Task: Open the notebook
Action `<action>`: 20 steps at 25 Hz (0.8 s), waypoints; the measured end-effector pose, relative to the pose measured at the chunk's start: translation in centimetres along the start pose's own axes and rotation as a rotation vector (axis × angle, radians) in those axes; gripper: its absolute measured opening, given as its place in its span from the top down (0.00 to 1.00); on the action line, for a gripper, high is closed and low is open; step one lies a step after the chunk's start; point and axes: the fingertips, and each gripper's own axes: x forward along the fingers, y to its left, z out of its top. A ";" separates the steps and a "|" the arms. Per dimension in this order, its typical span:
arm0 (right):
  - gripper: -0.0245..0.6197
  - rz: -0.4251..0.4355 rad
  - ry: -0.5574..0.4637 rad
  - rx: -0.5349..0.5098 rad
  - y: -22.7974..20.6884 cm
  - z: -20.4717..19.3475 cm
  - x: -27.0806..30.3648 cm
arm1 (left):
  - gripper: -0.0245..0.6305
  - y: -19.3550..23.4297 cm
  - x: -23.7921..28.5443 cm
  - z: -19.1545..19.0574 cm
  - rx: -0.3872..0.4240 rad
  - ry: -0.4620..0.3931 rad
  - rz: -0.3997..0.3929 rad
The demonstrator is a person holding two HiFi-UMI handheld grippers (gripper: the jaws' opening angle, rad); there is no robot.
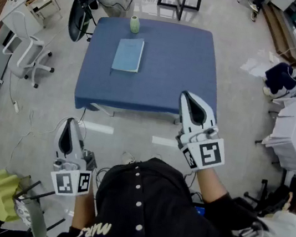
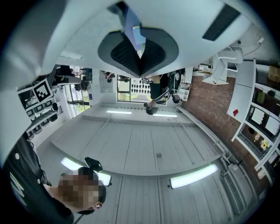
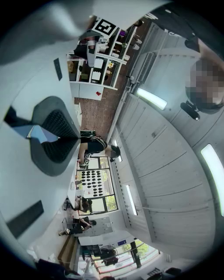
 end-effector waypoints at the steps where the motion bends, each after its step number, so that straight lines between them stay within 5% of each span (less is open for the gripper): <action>1: 0.96 -0.001 0.007 0.002 0.0 -0.1 0.2 | 0.96 0.1 0.1 0.0 -0.001 0.001 0.000; 20: 0.95 0.022 -0.011 0.084 1.4 -1.1 3.4 | 0.96 3.1 1.6 -0.9 -0.010 0.009 -0.001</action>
